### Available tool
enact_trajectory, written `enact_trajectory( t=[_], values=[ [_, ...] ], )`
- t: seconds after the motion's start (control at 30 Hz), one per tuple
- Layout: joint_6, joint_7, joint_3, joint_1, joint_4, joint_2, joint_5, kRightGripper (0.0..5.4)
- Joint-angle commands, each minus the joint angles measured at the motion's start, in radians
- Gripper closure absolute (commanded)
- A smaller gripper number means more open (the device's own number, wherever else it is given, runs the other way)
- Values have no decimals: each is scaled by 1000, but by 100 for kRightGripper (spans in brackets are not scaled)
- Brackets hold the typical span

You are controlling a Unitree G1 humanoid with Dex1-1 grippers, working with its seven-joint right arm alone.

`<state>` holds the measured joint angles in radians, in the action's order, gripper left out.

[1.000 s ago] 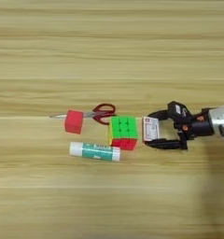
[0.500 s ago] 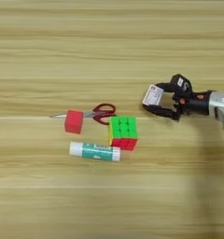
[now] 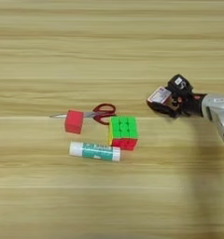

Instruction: Move the objects on the table

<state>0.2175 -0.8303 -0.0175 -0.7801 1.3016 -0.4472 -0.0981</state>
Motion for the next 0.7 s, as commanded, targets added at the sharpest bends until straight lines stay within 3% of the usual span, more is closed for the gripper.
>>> enact_trajectory(
  t=[0.03,0.17,0.3,0.57,0.7],
  values=[
    [-25,25,4,-72,-26,-22,-6,144],
    [-21,-5,-3,-62,-31,-21,-11,144],
    [-16,-14,-9,-57,-32,-20,-17,80],
    [8,-1,3,-65,-40,-22,-4,3],
    [30,6,18,-73,-47,-23,8,3]
  ],
)
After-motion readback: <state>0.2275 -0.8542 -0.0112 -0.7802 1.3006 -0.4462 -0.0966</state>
